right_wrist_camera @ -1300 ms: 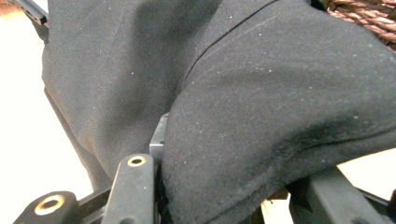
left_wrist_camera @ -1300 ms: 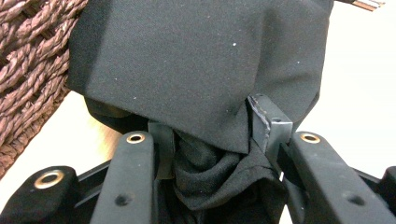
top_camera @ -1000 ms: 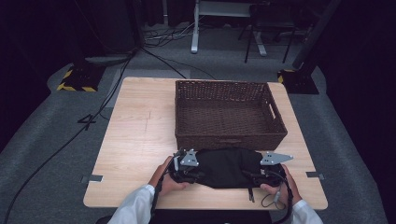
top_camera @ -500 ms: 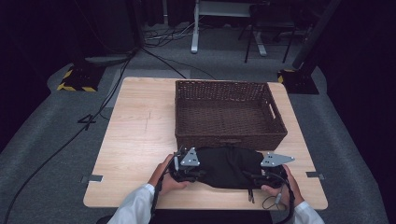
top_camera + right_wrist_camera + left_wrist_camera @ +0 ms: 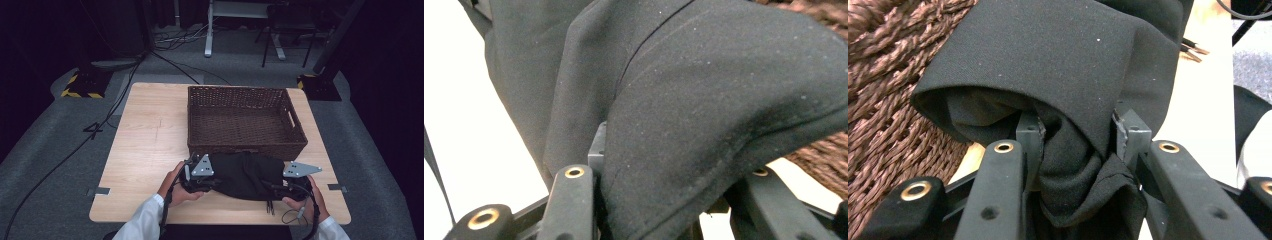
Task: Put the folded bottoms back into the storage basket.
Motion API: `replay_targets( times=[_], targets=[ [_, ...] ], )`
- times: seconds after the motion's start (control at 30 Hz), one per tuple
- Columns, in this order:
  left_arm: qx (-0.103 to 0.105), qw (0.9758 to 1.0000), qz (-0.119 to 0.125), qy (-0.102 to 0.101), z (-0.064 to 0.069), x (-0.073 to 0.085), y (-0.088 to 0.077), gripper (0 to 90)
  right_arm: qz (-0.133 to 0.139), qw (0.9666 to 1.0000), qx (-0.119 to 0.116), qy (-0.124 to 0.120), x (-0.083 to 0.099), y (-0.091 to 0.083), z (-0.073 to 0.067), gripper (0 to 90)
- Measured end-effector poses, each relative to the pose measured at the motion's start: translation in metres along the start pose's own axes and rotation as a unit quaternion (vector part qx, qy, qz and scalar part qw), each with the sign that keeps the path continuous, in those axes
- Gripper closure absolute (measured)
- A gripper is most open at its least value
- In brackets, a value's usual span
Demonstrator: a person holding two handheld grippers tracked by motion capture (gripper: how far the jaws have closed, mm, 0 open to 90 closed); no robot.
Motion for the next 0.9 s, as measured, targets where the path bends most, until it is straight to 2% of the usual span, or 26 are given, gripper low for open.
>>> replay_targets(
  times=[0.13,0.43,0.57,0.63,0.77,0.9],
  targets=[
    [0.004,0.9999,0.016,-0.005,0.000,-0.002,-0.007,65.7,0.017,0.9998,0.001,0.000,-0.007,-0.009,0.002,60.4],
    [-0.003,0.9992,0.039,0.003,0.000,-0.018,-0.019,66.8,0.039,0.9991,0.015,-0.009,-0.024,-0.023,0.008,61.3],
    [-0.007,0.9986,0.050,0.016,0.001,-0.032,-0.028,66.8,0.051,0.9984,0.023,-0.013,-0.034,-0.033,0.012,61.4],
    [-0.006,0.9984,0.054,0.016,0.002,-0.035,-0.030,66.8,0.056,0.9980,0.026,-0.014,-0.039,-0.038,0.014,61.3],
    [-0.012,0.9974,0.064,0.032,0.004,-0.054,-0.040,66.8,0.067,0.9969,0.036,-0.020,-0.051,-0.051,0.019,61.3],
    [-0.016,0.9963,0.076,0.038,0.006,-0.071,-0.048,66.8,0.074,0.9958,0.046,-0.026,-0.062,-0.061,0.025,61.4]
  ],
)
Point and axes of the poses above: each handheld gripper's, and its own axes: y roughly forward along the jaws, x roughly out of its underside, z roughly to its right, the point moved 5 cm from there along y, roughly forward along the jaws, and after that the axes turned 13 degrees about -y, right-handed, at the moved point
